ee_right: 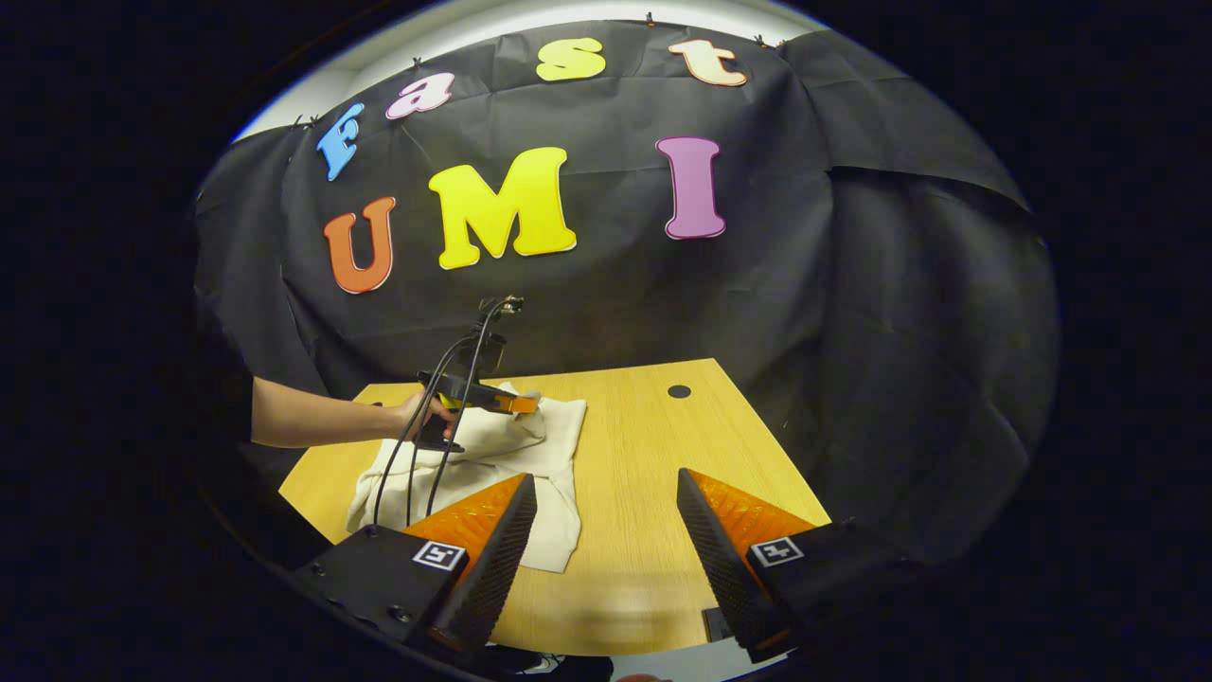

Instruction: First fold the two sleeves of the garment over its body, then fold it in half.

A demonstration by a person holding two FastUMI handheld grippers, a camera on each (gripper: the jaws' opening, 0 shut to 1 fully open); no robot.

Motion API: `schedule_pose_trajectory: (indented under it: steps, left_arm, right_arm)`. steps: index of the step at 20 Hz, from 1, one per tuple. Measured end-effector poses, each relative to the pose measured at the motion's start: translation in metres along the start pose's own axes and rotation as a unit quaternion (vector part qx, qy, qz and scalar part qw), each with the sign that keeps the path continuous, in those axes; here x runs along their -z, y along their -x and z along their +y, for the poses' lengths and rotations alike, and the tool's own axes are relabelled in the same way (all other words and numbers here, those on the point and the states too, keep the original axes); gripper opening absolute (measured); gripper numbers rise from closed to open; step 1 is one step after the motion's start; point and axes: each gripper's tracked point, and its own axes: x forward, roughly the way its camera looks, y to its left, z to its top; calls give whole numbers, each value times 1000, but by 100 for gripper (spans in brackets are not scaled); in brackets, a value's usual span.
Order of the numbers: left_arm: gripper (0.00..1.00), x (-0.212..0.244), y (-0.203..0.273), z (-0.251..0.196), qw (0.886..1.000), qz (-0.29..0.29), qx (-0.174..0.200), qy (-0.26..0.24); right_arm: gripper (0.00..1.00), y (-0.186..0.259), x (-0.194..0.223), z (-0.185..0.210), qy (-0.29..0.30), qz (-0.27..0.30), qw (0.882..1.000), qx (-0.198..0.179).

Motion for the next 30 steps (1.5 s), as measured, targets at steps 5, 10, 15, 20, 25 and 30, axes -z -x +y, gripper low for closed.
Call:
schedule_pose_trajectory:
  steps: [5,10,15,20,25,30]
  left_arm:
    - [39,-3,-10,0,1000,-18,-4,10]
    - [78,-9,17,23,997,-55,-48,37]
    - [90,-21,76,63,980,-116,-142,76]
    - [96,-21,152,75,964,-161,-185,106]
    - [96,-23,253,84,940,-205,-252,104]
    - [96,-6,336,78,927,-233,-281,92]
  right_arm:
    - [93,-4,2,9,15,7,1000,-3]
    - [92,-9,-14,22,30,-13,999,-16]
    - [96,-26,-43,30,34,-52,998,-9]
    - [96,-40,-72,52,36,-85,995,-22]
    - [96,-61,-88,91,57,-104,991,-69]
    - [96,-88,-89,130,69,-98,987,-109]
